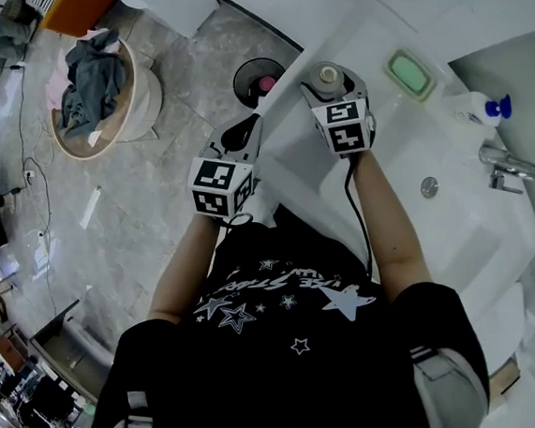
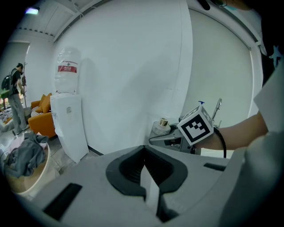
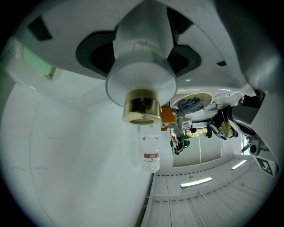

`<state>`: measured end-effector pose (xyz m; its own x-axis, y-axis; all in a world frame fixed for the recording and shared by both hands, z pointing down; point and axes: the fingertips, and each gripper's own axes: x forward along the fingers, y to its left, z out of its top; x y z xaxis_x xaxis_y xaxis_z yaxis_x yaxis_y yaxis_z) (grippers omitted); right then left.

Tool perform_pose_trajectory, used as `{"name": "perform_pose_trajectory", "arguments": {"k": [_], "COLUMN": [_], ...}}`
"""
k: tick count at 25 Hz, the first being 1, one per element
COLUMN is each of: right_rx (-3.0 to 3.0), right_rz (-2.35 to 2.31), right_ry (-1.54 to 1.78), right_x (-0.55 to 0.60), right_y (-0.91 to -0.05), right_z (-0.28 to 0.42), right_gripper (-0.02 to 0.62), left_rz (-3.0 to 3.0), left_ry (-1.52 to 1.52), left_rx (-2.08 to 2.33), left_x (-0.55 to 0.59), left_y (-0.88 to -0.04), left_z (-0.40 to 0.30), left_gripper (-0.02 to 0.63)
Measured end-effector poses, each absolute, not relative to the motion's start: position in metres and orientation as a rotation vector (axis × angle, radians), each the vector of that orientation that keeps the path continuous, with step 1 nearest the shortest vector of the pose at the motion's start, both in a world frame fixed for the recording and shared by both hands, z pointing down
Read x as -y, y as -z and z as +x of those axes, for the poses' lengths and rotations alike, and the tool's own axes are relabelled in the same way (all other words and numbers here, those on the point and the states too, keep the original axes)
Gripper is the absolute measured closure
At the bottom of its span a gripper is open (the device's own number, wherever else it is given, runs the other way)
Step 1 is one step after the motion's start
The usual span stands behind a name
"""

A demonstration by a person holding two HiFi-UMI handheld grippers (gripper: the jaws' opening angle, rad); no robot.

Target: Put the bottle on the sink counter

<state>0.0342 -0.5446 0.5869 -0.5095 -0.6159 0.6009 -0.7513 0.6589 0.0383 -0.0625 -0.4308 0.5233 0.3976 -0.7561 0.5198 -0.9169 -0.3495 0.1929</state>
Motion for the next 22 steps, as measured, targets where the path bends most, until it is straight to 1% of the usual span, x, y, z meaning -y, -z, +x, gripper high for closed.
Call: {"name": "perform_pose_trajectory", "arguments": {"k": [15,22], "right_rx": [2.213,2.223], "right_rz": [1.193,1.289], "right_ry": [-0.378,-0.391], "right_x": [0.523,0.490], "right_y": [-0.584,-0.560], "right_z": [0.051,0.064], "right_gripper": [0.272,0.272], "left_rz": [2.215,2.255], "left_ry": [-0.420,-0.404], "left_rx": [1.482,1.458], "left_x": [0.402,0.365], "left_y": [-0.504,-0.490], "left_z": [-0.084,-0.084], "left_gripper": [0.598,0.598]}}
